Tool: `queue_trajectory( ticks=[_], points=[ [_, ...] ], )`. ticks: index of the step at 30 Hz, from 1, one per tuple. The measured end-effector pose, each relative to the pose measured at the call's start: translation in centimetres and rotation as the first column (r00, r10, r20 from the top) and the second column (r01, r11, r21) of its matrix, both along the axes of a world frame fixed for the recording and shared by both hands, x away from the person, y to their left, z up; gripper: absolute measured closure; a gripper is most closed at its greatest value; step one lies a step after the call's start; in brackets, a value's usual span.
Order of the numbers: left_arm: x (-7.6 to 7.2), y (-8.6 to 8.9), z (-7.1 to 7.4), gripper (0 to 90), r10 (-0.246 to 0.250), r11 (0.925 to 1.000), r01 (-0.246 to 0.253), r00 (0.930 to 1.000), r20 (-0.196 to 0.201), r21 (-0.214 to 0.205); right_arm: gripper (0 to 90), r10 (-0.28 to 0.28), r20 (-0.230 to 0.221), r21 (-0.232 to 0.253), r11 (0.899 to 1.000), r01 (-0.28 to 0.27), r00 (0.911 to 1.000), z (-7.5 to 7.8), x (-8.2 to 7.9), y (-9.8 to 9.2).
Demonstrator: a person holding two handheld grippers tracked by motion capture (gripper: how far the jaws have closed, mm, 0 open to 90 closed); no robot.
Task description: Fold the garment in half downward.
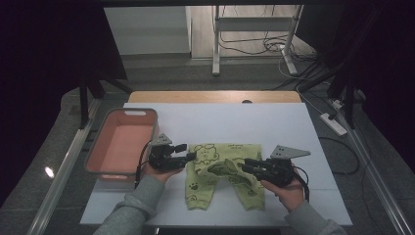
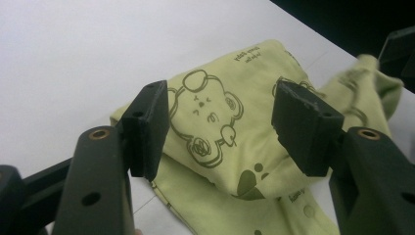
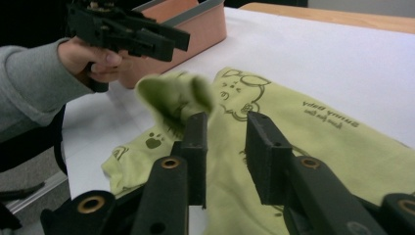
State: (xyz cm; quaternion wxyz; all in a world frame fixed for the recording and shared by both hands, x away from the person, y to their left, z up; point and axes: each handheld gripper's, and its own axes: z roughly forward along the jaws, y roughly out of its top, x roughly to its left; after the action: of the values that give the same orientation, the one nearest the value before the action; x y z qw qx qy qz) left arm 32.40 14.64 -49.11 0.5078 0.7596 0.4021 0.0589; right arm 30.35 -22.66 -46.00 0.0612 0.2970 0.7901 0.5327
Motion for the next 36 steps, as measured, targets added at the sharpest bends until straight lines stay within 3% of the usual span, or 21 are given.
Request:
queue_trajectory(
  ticks=[14, 23, 28, 36],
  points=[
    [0.0, -0.1, 0.0, 38.8, -0.007, 1.0000, 0.007, 1.0000, 0.000, 0.007, 55.5, -0.040, -0.051, -0.083, 0.996, 0.035, 0.9979, -2.4, 1.4, 1.0],
    [-0.1, -0.3, -0.1, 38.6, -0.011, 0.9998, 0.011, 0.9999, -0.002, 0.013, 49.8, -0.007, -0.063, -0.165, 0.986, -0.004, 0.9980, -3.7, 1.3, 2.9],
    [0.0, -0.4, -0.1, 38.5, -0.011, 0.9998, 0.011, 0.9999, -0.002, 0.014, 48.3, 0.017, -0.071, -0.173, 0.984, -0.029, 0.9973, -3.8, 1.1, 3.9],
    [0.0, -0.3, -0.1, 38.5, -0.008, 0.9999, 0.008, 1.0000, -0.001, 0.014, 46.7, 0.091, -0.076, -0.172, 0.980, -0.103, 0.9929, -3.8, 0.5, 7.0]
  ],
)
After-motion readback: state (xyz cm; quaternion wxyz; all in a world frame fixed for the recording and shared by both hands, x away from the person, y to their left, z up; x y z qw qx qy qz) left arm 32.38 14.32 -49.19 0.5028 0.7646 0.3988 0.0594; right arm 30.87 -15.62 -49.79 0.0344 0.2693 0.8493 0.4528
